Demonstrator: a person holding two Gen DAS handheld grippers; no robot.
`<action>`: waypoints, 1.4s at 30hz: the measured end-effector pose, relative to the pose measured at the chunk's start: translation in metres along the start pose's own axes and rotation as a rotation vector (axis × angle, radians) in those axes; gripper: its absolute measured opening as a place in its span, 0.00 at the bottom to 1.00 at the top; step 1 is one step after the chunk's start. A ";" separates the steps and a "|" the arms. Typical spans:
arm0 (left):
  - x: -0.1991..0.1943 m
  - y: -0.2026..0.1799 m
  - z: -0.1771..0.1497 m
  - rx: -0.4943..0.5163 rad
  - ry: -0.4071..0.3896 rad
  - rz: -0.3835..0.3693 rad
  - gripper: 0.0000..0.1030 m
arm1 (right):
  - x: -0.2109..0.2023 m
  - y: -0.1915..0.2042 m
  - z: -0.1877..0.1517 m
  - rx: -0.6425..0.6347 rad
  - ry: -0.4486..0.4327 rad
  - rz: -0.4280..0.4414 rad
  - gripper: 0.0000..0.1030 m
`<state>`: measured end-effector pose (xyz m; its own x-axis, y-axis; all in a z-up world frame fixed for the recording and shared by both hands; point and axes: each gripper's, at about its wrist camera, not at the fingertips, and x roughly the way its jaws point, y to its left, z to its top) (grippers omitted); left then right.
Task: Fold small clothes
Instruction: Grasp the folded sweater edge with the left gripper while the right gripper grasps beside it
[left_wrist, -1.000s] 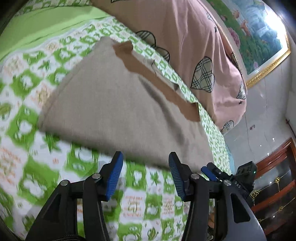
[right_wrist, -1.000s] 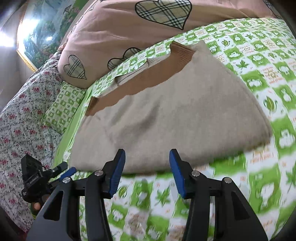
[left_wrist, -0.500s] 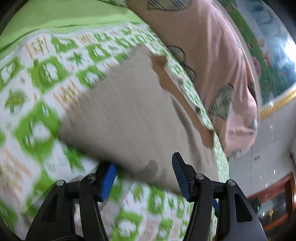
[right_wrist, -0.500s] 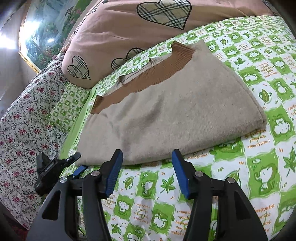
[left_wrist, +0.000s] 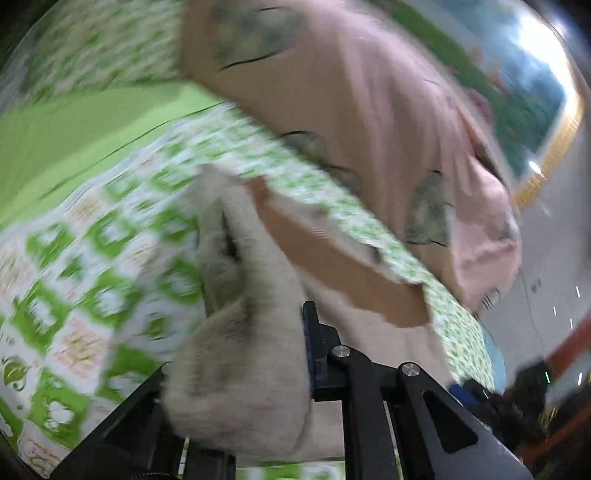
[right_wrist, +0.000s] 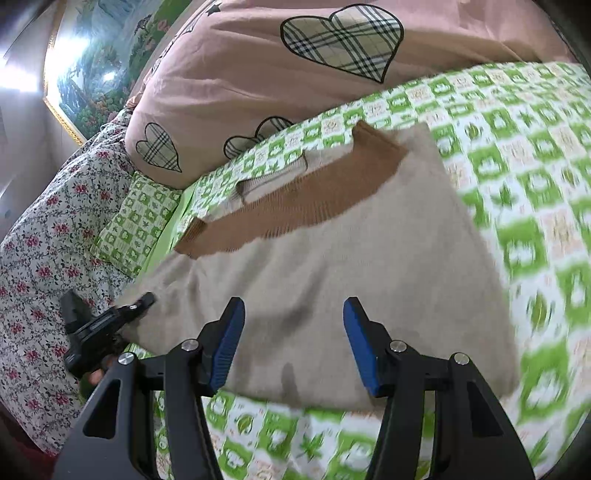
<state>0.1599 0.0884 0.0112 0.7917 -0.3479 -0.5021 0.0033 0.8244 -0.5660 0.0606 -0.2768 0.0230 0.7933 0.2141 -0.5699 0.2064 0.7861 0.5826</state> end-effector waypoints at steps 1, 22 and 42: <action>0.001 -0.017 -0.001 0.045 0.005 -0.029 0.08 | 0.002 -0.003 0.009 0.001 0.006 0.019 0.55; 0.070 -0.127 -0.067 0.314 0.215 -0.130 0.06 | 0.145 -0.002 0.084 0.171 0.318 0.339 0.21; 0.151 -0.227 -0.119 0.384 0.412 -0.287 0.07 | 0.051 -0.076 0.120 -0.065 0.158 -0.033 0.16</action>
<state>0.2059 -0.2048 -0.0139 0.4268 -0.6592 -0.6191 0.4602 0.7476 -0.4788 0.1537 -0.3950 0.0195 0.6855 0.2723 -0.6752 0.1895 0.8287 0.5266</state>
